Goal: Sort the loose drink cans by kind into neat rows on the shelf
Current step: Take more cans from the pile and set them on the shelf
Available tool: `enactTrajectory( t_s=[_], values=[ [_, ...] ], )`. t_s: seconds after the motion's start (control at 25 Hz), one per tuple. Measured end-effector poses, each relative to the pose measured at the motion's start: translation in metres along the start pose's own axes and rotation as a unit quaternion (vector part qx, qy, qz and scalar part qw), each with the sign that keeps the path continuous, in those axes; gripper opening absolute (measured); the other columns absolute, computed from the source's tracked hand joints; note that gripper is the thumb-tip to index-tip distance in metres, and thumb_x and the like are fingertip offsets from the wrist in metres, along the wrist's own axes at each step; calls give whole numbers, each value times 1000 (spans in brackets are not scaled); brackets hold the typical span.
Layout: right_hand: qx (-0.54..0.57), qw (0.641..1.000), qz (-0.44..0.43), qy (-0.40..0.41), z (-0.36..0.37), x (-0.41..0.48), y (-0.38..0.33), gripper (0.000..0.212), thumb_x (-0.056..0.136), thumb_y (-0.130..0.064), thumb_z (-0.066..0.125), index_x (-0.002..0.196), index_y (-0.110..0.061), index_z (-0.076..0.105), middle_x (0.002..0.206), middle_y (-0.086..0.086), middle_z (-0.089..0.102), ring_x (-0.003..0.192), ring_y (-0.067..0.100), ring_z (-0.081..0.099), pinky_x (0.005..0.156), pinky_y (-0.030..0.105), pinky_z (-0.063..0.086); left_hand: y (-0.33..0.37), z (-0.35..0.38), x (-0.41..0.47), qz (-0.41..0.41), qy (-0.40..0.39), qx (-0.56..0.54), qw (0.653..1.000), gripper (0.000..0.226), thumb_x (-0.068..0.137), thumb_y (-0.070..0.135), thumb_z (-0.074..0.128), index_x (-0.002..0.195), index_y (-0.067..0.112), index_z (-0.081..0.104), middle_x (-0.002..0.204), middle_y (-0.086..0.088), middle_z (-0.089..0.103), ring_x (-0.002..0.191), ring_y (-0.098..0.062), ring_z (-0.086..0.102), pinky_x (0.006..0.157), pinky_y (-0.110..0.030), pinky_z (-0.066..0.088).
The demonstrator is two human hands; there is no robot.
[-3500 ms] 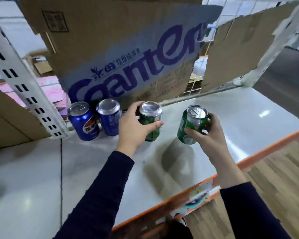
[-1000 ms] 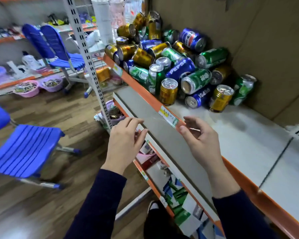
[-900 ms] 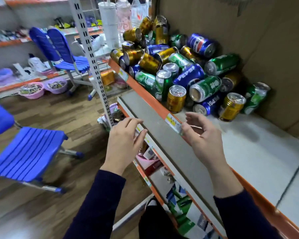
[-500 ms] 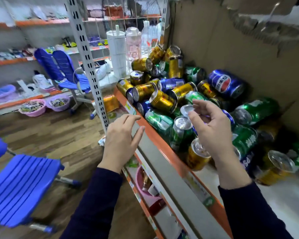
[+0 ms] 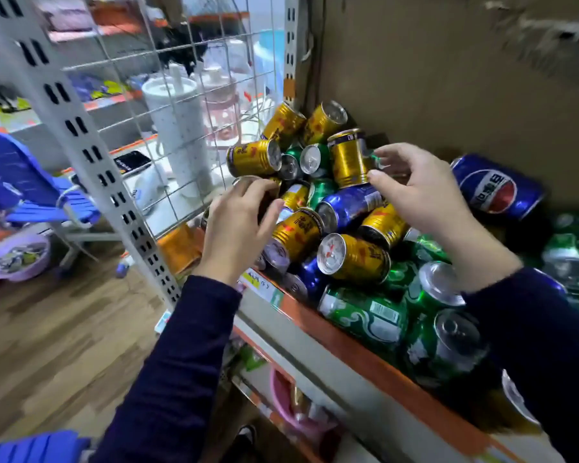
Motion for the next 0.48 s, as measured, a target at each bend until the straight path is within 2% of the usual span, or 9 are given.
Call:
enactTrajectory(
  t_s=[0.12,0.28,0.48],
  values=[
    [-71,995,66,2,22,26,2,36,87,-26,65,121,-14,62,111,5,66,106,20,61,95,31,44,-35,5,39,45,-32,-25,998,30,94,27,56,116,8,63,112,-9,65,103,-29,61,89,-40,46],
    [-146,975,169,-17,58,54,17,63,89,-40,62,139,-7,44,139,14,52,129,30,46,105,34,34,-75,18,74,75,-78,-43,993,30,93,25,59,118,7,62,114,-11,62,106,-31,57,91,-37,41],
    [-183,958,212,63,85,81,25,73,78,-52,70,129,-6,49,127,14,57,120,33,50,98,37,37,-94,29,101,95,-72,-81,990,39,91,24,61,124,4,57,120,-16,56,112,-31,52,99,-36,38]
  ],
)
Point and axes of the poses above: each hand's wrist, its own x-axis towards the middle knuckle, its own z-axis out of the palm, y = z × x, the point moved 4 cm from there along x, towards the middle knuckle
